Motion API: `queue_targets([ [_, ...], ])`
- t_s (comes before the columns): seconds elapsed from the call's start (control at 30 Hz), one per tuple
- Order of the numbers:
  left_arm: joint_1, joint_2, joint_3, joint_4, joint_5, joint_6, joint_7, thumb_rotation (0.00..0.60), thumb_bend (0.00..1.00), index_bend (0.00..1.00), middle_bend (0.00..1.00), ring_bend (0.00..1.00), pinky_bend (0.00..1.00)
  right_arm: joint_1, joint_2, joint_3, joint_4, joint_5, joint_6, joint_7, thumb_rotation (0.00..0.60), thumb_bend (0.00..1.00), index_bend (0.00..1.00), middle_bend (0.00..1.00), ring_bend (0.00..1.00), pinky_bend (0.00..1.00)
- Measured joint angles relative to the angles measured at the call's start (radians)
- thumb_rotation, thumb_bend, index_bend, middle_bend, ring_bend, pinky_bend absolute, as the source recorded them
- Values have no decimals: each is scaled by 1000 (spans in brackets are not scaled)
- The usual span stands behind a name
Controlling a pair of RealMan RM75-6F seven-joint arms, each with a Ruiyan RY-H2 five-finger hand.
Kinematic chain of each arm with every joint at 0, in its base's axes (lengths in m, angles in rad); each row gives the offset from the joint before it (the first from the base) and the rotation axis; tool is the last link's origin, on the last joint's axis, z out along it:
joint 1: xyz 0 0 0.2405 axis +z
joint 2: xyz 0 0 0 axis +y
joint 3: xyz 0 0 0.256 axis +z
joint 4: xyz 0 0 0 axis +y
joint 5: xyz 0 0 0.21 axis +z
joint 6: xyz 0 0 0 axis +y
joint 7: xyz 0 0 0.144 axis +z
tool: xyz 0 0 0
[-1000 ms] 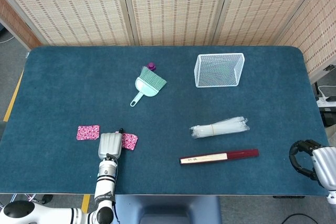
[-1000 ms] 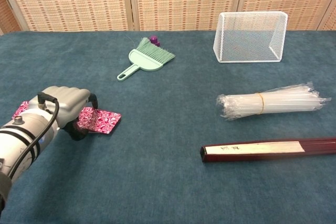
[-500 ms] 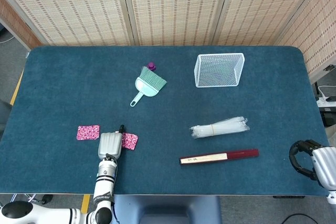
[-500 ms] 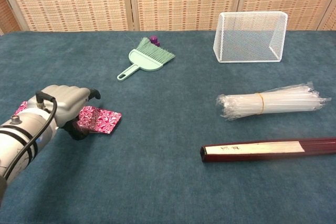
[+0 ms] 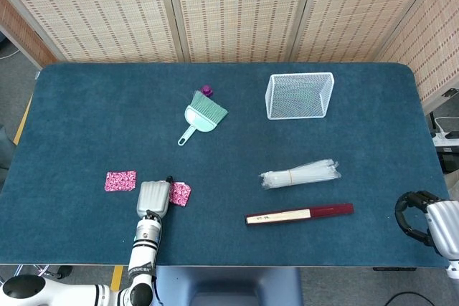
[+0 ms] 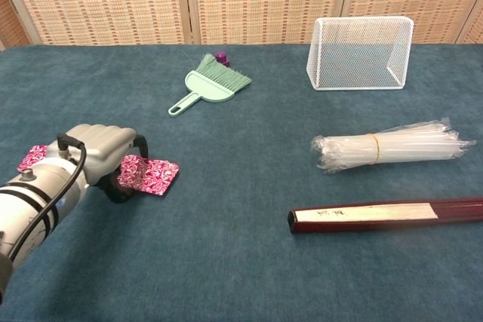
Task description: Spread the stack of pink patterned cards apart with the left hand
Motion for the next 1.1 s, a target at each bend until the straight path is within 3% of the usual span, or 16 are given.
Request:
queue_targets([
  [0.37, 14, 25, 7, -35, 28, 3, -26, 600, 330, 460, 1000, 1000, 1000, 1, 0, -1, -1, 0, -2, -2, 600, 461, 646, 580, 520, 799],
  [0.67, 41, 132, 22, -147, 27, -18, -57, 600, 330, 495, 1000, 1000, 1000, 2, 1, 0, -3, 4, -8, -4, 600, 461, 646, 580, 520, 799],
  [0.9, 95, 268, 84, -216, 85, 4, -102, 600, 331, 496, 1000, 1000, 1000, 3, 3, 0, -7, 6, -11, -4, 600, 461, 647, 580, 520, 799],
  [1.1, 173, 354, 144, -206, 134, 61, -159, 600, 330, 497, 1000, 1000, 1000, 2, 1, 3, -8, 10, -9, -5, 600, 460, 646, 580, 520, 799],
])
